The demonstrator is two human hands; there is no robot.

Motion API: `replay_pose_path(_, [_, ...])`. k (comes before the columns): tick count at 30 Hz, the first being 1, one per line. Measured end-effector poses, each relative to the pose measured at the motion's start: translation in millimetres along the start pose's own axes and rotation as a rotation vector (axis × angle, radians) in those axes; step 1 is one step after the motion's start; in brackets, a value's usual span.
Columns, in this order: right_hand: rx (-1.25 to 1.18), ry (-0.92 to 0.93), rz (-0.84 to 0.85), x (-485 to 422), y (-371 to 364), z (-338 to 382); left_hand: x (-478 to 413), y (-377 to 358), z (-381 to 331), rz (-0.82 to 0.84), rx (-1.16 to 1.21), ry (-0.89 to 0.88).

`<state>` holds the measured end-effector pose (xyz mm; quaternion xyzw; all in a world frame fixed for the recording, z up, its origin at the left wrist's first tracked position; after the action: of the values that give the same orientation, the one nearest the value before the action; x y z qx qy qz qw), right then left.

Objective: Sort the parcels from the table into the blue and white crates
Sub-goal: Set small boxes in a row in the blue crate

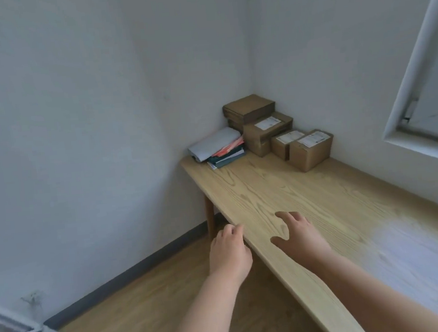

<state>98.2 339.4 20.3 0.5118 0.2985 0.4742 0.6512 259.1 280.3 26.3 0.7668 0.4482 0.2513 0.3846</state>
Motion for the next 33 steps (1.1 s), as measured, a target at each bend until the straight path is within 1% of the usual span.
replay_pose_path(2, [-0.028,-0.045,-0.028,-29,1,6,-41,9,5,0.039,-0.011,-0.048])
replay_pose_path(7, [-0.033,-0.151,-0.022,-77,-1,-3,-123,9,4,0.13,0.013,-0.076])
replay_pose_path(8, [-0.04,-0.185,-0.034,-99,2,-12,-155,4,-3,0.142,0.02,-0.115])
replay_pose_path(9, [-0.046,-0.205,-0.027,-107,3,-17,-167,3,-6,0.149,0.031,-0.117])
replay_pose_path(13, [-0.068,-0.292,-0.097,-181,18,-52,-255,-14,-30,0.17,0.072,-0.151])
replay_pose_path(19, [-0.117,-0.399,-0.147,-256,41,-91,-348,-39,-67,0.247,0.054,-0.214])
replay_pose_path(24, [-0.123,-0.477,-0.165,-293,53,-113,-405,-59,-90,0.309,0.093,-0.245])
replay_pose_path(27, [-0.11,-0.534,-0.176,-317,61,-128,-447,-74,-110,0.353,0.104,-0.299])
replay_pose_path(33, [-0.151,-0.709,-0.2,-376,67,-150,-524,-101,-143,0.464,0.089,-0.477])
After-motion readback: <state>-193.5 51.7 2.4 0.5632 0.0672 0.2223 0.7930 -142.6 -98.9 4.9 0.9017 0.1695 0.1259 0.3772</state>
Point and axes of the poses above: each hand's wrist, its own x-axis away from the middle knuckle, its own y-axis out of the back of the hand, z = x × y, the point moved 3 cm from there along -x, towards the middle knuckle, and after that the axes turned 14 degrees about x, right-handed, at the moved point
